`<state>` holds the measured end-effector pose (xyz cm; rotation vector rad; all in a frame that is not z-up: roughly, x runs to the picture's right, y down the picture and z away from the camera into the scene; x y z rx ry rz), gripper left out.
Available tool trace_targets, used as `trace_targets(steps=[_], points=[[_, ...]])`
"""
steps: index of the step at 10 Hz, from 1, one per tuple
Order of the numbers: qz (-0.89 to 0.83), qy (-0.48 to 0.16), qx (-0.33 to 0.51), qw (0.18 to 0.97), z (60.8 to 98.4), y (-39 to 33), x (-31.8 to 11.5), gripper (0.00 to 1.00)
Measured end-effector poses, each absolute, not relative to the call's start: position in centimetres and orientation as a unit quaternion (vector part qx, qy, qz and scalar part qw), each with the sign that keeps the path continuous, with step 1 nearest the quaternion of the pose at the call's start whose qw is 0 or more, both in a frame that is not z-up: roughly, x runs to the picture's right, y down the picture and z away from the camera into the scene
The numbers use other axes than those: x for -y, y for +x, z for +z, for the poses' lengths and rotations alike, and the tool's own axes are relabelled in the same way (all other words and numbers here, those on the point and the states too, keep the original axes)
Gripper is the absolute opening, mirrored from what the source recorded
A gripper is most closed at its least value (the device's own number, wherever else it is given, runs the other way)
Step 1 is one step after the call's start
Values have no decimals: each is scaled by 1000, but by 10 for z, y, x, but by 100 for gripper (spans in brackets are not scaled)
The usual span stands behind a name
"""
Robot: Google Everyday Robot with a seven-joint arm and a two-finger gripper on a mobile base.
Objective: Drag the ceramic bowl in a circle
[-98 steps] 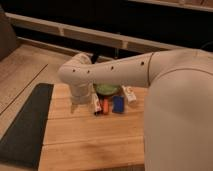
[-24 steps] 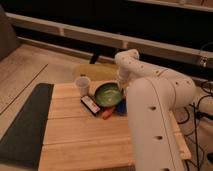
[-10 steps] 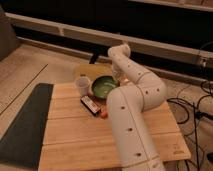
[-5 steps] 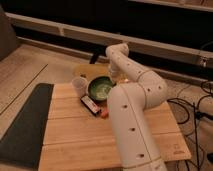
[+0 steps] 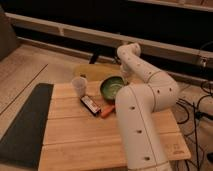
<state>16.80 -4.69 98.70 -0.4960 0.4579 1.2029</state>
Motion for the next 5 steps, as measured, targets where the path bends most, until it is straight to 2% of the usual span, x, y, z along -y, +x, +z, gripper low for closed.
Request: trace_targets(steps=[5], points=[[532,-241,-173,793,1011,128,60,0]])
